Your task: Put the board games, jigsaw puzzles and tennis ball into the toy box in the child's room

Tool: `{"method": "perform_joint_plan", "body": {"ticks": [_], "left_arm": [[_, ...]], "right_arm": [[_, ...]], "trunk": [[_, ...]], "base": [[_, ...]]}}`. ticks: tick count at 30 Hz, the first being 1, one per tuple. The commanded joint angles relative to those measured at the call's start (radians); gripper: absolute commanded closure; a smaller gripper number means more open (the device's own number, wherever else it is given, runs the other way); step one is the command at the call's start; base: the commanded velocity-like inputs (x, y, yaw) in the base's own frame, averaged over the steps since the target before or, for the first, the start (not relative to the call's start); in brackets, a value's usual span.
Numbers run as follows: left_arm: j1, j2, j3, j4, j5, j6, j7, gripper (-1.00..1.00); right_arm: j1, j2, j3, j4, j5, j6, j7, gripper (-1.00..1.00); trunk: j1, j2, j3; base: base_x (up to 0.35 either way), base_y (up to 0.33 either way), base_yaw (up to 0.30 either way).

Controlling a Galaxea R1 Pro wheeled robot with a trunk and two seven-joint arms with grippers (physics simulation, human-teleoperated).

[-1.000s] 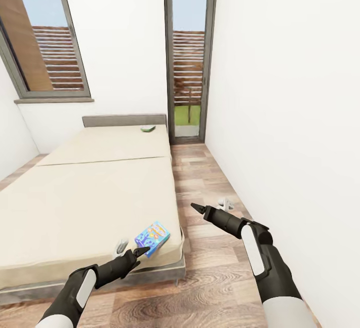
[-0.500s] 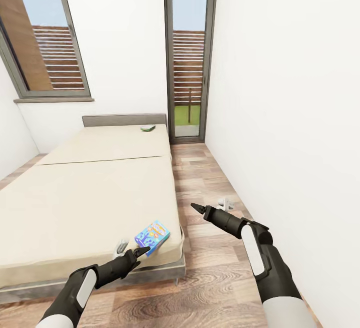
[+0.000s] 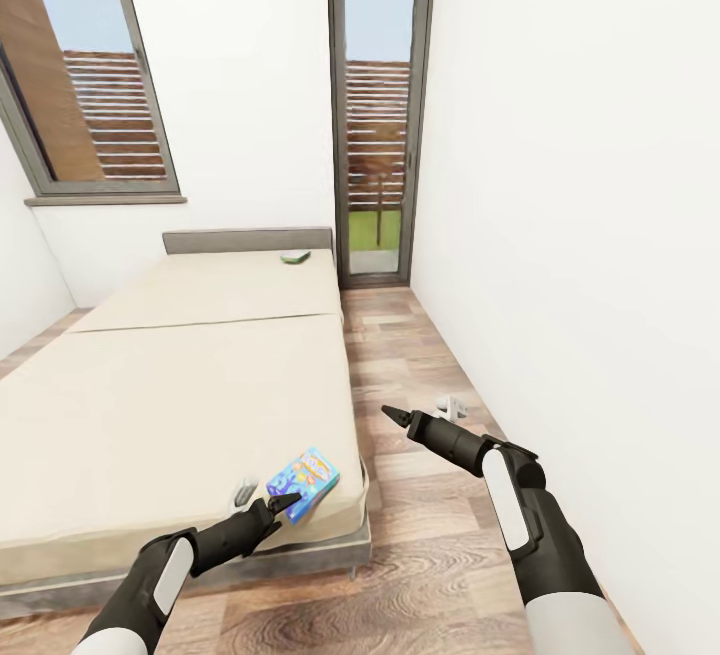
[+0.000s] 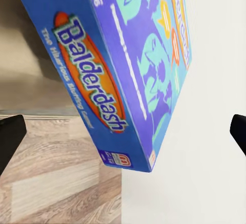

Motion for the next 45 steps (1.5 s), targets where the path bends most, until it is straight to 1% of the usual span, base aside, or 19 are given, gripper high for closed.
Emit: {"method": "perform_joint_plan", "body": {"ticks": [1,18,29,45], "left_arm": [[-0.001,-0.001,0.005,0.000,0.001,0.006,-0.002,-1.00],[-0.001,-0.001,0.004,0.000,0.001,0.006,-0.002,-1.00],[-0.001,-0.002,0.004,0.000,0.000,0.006,-0.001,-1.00],[-0.001,-0.002,0.004,0.000,0.001,0.006,-0.001,-1.00]], "right_arm": [[-0.001,0.001,-0.003,0.000,-0.002,0.008,0.003,-1.00],[-0.001,0.001,-0.003,0.000,-0.002,0.008,0.003,-1.00],[-0.001,0.001,-0.003,0.000,-0.002,0.008,0.003,-1.00],[-0.001,0.001,-0.003,0.000,-0.002,0.008,0.003,-1.00]], "trunk": [[0.000,0.000,-0.001],[0.000,0.000,-0.001],[0.000,0.000,-0.001],[0.000,0.000,-0.001]], "base": [[0.020,0.000,0.000],[0.004,0.000,0.000],[0.078,-0.004,0.000],[0.007,-0.001,0.000]]}}
